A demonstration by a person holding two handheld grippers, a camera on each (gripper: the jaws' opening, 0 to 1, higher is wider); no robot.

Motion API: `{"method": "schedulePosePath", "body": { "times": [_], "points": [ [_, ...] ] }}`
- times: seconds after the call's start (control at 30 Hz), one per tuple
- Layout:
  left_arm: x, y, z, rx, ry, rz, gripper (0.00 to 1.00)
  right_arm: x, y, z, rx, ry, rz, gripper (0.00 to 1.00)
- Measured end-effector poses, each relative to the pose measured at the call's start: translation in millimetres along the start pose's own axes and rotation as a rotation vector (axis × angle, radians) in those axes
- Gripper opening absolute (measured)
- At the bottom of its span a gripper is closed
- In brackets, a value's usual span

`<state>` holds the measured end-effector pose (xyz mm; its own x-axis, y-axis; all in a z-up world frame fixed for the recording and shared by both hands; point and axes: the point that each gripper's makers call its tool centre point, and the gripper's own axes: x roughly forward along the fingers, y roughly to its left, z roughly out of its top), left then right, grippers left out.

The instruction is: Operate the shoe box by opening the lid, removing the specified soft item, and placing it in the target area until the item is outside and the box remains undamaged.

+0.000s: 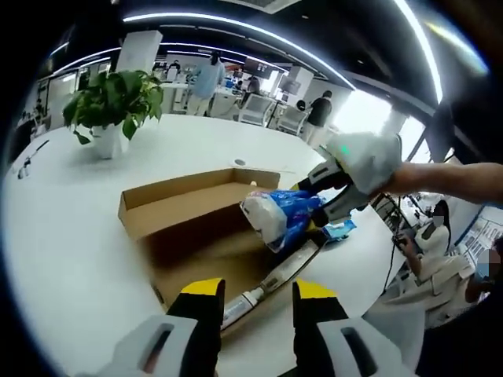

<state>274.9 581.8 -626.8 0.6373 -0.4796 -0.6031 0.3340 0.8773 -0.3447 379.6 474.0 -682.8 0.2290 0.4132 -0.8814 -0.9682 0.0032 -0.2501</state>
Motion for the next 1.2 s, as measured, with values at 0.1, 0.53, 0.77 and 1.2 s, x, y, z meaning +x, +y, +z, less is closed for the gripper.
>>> {"method": "schedulePosePath", "body": {
  "times": [0.1,0.53,0.77,1.2],
  "points": [
    [1.3,-6.5,1.8,0.012,0.001,-0.010,0.35,-9.8,-3.5,-7.6,0.004,0.007,-0.018,0.26],
    [12.1,-33.0,6.4,0.058,0.022,-0.055,0.35,-49.2,-23.4,-32.1,0.070,0.001,-0.100,0.26],
    [18.1,-48.6,14.4,0.094,0.027,-0.075,0.35,-68.7,-29.6,-49.8,0.093,0.005,-0.136,0.26],
    [25.7,-68.7,11.0,0.120,0.057,-0.088,0.35,-90.7,-20.2,-123.8,0.184,0.053,-0.175,0.26]
  ]
}}
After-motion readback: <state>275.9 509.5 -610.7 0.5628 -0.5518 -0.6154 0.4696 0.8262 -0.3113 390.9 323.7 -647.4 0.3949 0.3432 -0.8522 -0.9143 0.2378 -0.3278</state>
